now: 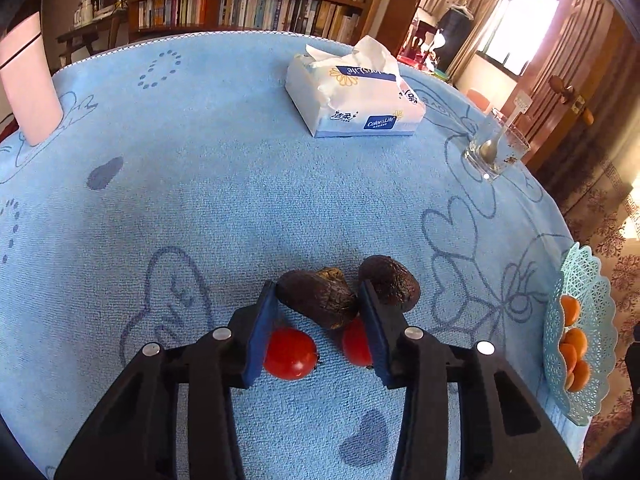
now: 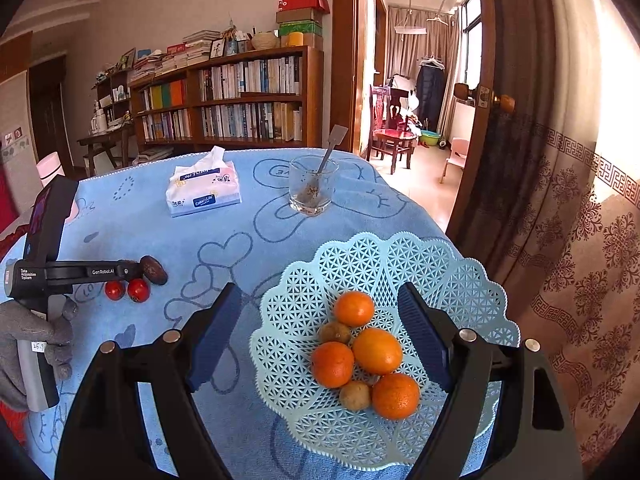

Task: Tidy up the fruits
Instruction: 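Grasp a dark brown avocado with the left gripper, then grasp the other avocado with the right gripper while the left holds its avocado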

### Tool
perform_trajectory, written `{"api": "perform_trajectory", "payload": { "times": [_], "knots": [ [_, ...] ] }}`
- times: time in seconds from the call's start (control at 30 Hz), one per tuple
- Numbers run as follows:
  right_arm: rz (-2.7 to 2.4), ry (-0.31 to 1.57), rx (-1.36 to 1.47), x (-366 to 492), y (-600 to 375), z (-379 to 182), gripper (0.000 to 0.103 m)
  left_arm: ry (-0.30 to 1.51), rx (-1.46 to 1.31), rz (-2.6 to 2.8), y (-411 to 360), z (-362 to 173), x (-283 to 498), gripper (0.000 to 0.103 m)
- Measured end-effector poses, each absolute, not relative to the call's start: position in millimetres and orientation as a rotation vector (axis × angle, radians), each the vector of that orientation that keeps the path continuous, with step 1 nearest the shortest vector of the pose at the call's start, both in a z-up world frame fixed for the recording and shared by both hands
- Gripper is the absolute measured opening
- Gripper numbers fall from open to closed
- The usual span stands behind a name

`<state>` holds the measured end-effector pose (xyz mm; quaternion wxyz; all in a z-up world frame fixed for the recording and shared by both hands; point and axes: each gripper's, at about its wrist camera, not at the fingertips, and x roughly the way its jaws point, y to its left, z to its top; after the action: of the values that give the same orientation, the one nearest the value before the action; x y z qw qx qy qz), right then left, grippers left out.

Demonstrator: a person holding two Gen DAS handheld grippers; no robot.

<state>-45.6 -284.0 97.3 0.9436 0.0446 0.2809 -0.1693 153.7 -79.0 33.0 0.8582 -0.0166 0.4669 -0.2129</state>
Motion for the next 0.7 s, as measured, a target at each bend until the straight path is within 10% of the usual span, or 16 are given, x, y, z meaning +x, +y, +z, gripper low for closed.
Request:
{"api": "perform_trajectory", "payload": {
  "times": [0.7],
  "knots": [
    [-0.032,0.773,0.289,38.7,-240.5,77.3,0.082,0.709,-0.153,-0.319,-17.0,106.8,105.0,0.042]
  ]
}}
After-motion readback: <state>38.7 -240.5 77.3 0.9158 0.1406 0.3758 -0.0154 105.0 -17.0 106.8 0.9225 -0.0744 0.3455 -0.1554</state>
